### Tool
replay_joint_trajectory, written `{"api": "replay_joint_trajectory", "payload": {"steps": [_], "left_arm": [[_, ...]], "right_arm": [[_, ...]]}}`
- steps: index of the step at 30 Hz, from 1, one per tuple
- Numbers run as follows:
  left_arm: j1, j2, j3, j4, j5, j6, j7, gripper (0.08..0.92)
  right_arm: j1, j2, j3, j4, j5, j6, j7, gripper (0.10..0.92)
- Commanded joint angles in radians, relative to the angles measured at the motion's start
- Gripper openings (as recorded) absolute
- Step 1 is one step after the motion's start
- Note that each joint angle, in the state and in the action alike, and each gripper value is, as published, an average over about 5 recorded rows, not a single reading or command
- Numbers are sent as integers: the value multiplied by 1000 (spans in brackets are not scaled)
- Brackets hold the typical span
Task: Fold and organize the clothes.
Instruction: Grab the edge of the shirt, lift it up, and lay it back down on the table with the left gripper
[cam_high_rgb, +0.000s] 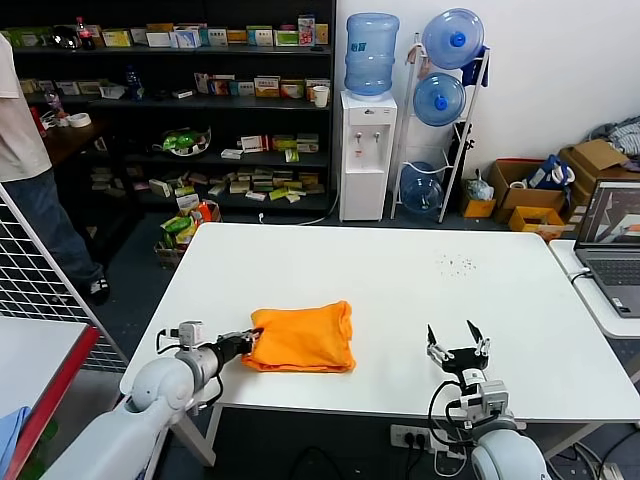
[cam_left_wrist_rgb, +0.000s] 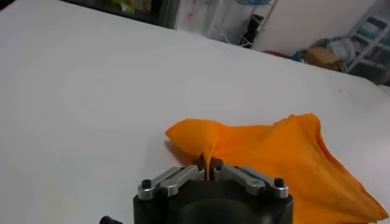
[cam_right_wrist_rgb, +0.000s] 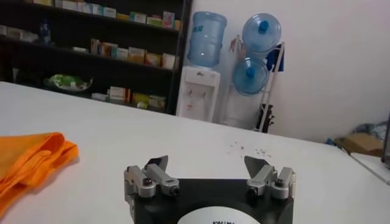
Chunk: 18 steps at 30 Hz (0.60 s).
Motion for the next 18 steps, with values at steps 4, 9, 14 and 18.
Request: {"api": "replay_joint_trajectory", "payload": {"steps": [4,9,14,18], "left_arm": [[20,291,-85,9,103,46,-29,123],[11,360,-101,53,168,39,-63,123],[-10,434,-105,76,208,25,-100,123],[-31,506,-105,89,203,18,-112,123]], "right_arm": [[34,-19,-22,1,-7,5,-1,823],[41,-27,-33,5,-24,19,-10,823],[58,-28,-42,2,-21,25,-13,823],[68,-27,-46,2,-17,31,-16,823]]}}
